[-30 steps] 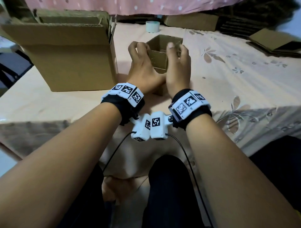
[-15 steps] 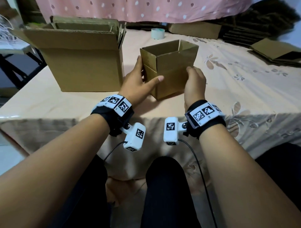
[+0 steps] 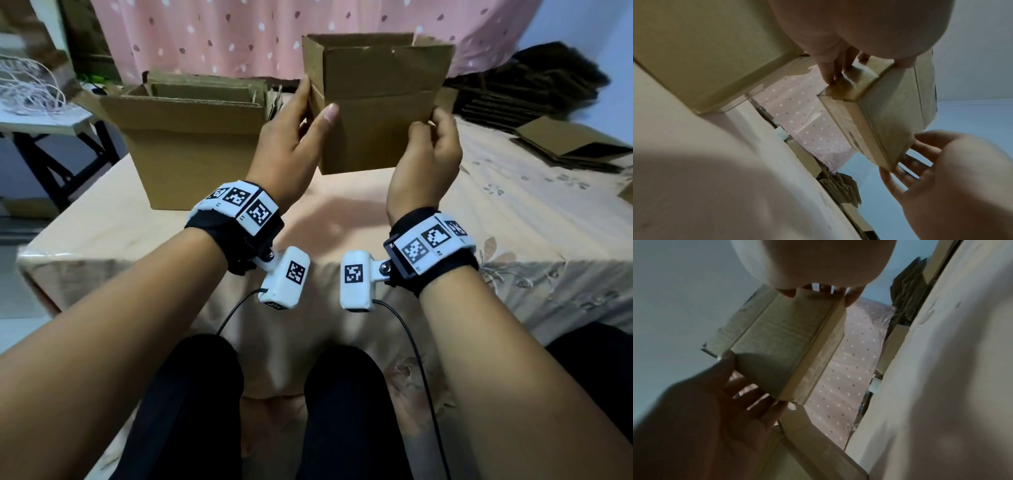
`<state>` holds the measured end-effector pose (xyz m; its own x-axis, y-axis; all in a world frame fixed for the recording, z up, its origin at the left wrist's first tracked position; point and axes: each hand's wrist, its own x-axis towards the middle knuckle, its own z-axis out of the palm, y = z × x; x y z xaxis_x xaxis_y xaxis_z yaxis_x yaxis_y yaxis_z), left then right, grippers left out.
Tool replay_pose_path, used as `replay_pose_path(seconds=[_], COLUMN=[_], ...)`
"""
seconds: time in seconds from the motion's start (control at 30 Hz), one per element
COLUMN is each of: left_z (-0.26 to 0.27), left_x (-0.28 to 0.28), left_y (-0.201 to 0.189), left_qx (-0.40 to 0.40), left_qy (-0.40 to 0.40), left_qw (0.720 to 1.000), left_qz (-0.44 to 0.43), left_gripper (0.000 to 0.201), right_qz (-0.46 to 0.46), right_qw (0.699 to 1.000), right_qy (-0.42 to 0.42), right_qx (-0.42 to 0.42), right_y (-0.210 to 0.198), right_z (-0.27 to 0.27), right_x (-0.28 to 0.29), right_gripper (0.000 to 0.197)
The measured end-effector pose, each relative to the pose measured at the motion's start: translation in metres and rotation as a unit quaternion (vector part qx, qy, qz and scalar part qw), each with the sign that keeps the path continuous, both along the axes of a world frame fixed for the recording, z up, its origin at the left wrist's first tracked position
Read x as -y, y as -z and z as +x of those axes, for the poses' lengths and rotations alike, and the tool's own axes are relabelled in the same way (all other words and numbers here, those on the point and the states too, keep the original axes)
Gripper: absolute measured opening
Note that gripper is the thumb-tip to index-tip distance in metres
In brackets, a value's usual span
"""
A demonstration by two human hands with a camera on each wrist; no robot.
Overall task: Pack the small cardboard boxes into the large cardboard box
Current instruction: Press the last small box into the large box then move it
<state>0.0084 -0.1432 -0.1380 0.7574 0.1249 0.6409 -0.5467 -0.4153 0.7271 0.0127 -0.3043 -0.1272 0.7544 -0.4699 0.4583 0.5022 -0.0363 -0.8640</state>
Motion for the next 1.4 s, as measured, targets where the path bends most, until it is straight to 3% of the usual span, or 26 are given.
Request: replay_pose_path(seconds=[0.17, 0.33, 0.47, 0.77, 1.1, 1.17, 1.4], left_z=[-0.021, -0.04, -0.045, -0.042, -0.037, -0.026, -0.012], left_x=[-0.024, -0.069, -0.103, -0.156, -0.159, -0.198, -0.201], left_y=[-0.033, -0.06, -0.069, -0.063, -0.061, -0.077, -0.067], left_qx=[0.078, 0.127, 0.153, 0.142, 0.099, 0.09, 0.056], left_qy=[-0.039, -0.066, -0.108, -0.187, -0.215, -0.243, -0.235], left_qw=[0.996, 0.99, 0.982, 0.971, 0.97, 0.965, 0.969], left_qz=[0.004, 0.004, 0.037, 0.046, 0.052, 0.051, 0.053], left_gripper=[0.071, 0.049, 0.048, 0.055, 0.054, 0.057, 0.064], right_qz=[-0.022, -0.085, -0.091, -0.119, -0.171, -0.185, -0.248], right_qw=[0.998, 0.99, 0.986, 0.978, 0.973, 0.971, 0.961], right_qy=[-0.036, -0.094, -0.12, -0.155, -0.146, -0.145, -0.119], right_qx=[0.048, 0.063, 0.065, 0.069, 0.043, 0.035, 0.01], right_y=[-0.02, -0.035, -0.045, -0.05, -0.05, -0.068, -0.064], right_z=[-0.005, -0.009, -0.012, -0.011, -0.003, 0.011, 0.028], right_x=[-0.022, -0.063, -0.097, -0.142, -0.149, -0.19, -0.189], right_gripper=[0.028, 0.04, 0.047, 0.048, 0.049, 0.047, 0.039])
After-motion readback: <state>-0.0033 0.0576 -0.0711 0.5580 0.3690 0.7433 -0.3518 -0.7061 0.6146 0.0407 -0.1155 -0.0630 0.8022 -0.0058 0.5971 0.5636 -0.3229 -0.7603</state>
